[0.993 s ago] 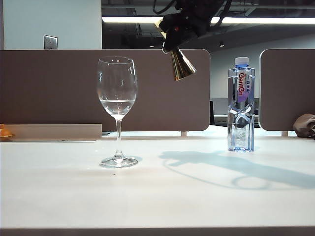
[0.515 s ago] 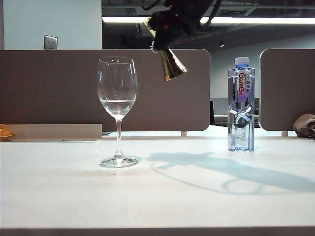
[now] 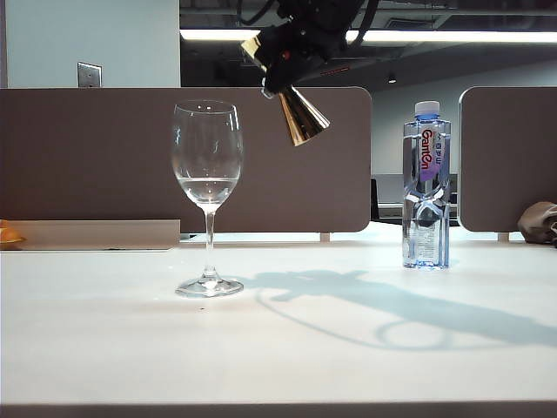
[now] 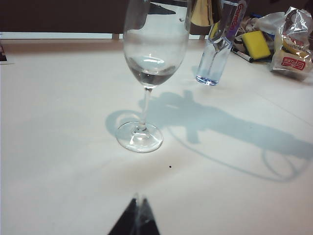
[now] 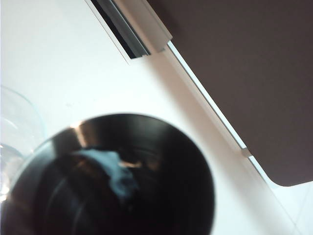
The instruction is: Pick up the jigger and pour the water inside into the glass.
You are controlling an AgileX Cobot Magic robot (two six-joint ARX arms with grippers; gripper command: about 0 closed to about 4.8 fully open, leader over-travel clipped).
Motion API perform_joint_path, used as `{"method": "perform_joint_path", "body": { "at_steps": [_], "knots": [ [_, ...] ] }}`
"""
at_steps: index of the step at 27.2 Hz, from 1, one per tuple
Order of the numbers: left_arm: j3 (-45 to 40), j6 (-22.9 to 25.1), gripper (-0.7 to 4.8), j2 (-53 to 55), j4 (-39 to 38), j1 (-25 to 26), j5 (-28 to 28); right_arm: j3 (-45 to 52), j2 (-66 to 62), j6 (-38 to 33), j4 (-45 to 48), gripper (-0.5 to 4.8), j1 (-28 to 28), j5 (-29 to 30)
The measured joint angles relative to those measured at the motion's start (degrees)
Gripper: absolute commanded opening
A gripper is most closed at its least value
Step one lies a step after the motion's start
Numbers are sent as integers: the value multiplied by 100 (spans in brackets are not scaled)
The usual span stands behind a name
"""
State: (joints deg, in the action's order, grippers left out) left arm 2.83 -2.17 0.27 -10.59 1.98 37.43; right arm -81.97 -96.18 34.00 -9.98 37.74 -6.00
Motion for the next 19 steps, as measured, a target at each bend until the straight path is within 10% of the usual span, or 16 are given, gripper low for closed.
{"method": "perform_joint_path", "body": {
  "at_steps": [19],
  "knots": [
    [0,0,-5,4,-2,0,0,-837,-610,793,-118,85,387,-632]
  ]
}}
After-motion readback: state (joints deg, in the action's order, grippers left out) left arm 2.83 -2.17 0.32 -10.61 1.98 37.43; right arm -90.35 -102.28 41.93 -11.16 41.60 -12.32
